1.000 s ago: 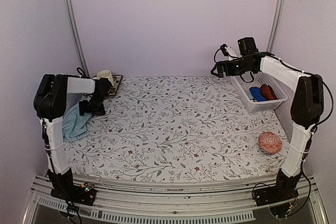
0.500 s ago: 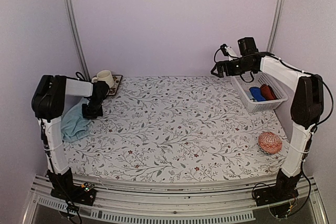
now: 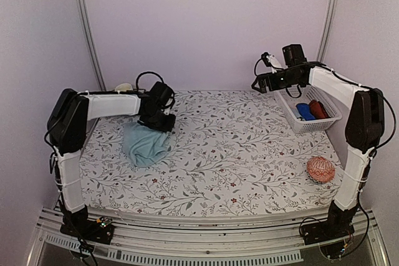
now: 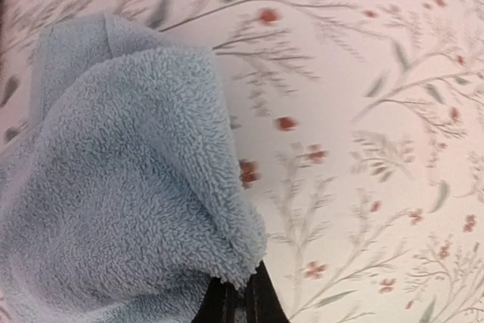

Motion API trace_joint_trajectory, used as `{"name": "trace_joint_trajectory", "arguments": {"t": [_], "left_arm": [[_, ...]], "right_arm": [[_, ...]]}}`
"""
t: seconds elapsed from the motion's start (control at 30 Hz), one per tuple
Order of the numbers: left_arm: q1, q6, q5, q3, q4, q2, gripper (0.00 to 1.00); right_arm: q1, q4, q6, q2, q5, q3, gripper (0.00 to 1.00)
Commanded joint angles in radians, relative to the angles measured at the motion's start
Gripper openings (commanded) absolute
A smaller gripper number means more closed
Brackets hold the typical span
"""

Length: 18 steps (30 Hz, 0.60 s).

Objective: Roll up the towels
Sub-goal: Move the towel to the center of the board.

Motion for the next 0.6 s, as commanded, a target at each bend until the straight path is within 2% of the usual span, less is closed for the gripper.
{"name": "trace_joint_trajectory", "arguments": {"t": [0.0, 0.1, 0.17, 0.2, 0.23, 0.27, 0.33, 0.47, 0.57], "left_arm": [[-0.117, 0.178, 0.224, 0.134, 0.073, 0.104, 0.0], [-0.183, 0.264, 0.296, 0.194, 0.113, 0.13, 0.0], [-0.194, 0.263, 0.338, 0.22, 0.145, 0.123, 0.02], [-0.191, 0.249, 0.349, 0.227, 0.166, 0.115, 0.09], [-0.185, 0.236, 0.373, 0.228, 0.189, 0.102, 0.21], [-0.176, 0.222, 0.387, 0.226, 0.211, 0.086, 0.39], [-0.159, 0.2, 0.403, 0.206, 0.253, 0.045, 0.62], [-0.122, 0.18, 0.383, 0.126, 0.293, -0.053, 0.86], [-0.097, 0.177, 0.312, 0.073, 0.248, -0.113, 0.94]], "right_arm": [[0.006, -0.015, -0.009, -0.037, 0.02, 0.02, 0.99], [0.006, -0.012, -0.011, -0.041, 0.02, 0.009, 0.99], [0.005, -0.005, -0.012, -0.043, -0.002, -0.004, 0.99], [0.006, -0.001, -0.011, -0.042, -0.017, -0.011, 0.99], [0.006, 0.002, -0.01, -0.04, -0.036, -0.019, 0.99], [0.005, 0.008, -0.01, -0.039, -0.058, -0.028, 0.99], [0.007, 0.014, -0.008, -0.031, -0.094, -0.041, 0.99], [0.013, 0.006, -0.013, -0.002, -0.162, -0.046, 0.99], [0.041, -0.002, -0.072, 0.001, -0.238, -0.06, 0.99]]}}
